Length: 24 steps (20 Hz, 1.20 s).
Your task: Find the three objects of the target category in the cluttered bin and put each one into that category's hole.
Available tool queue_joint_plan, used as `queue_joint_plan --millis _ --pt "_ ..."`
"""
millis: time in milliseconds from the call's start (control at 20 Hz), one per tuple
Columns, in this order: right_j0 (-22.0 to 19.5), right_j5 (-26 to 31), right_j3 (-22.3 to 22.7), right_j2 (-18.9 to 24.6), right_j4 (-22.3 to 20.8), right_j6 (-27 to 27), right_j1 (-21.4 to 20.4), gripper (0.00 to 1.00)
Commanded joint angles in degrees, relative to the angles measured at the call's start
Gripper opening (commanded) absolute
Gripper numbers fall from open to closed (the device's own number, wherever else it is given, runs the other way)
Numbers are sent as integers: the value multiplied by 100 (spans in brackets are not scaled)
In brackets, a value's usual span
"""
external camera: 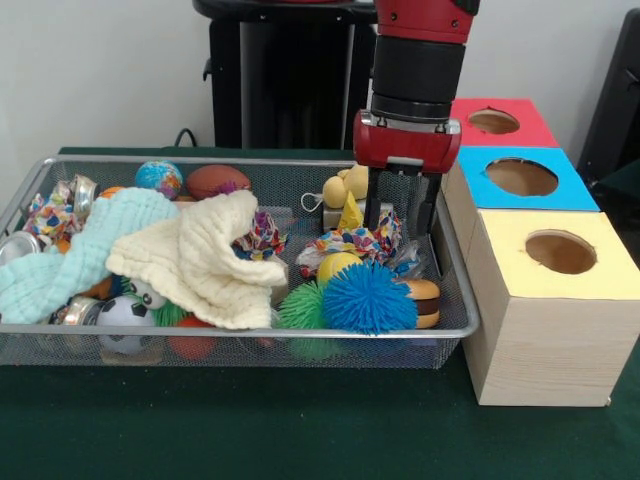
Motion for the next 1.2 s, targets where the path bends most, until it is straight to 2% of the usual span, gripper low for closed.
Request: queue_joint_plan --millis 50,450,750,1000,1200 --pt "126 -456 514 -87 704 2115 288 100" --pt "707 -407 683 -500 1404 2465 339 100" --pt "1011 -234 748 -711 1693 2700 269 100" --pt "1170 -41 747 -853 1809 2795 202 100" --pt "1074 -159 703 -758 1664 2673 212 100"
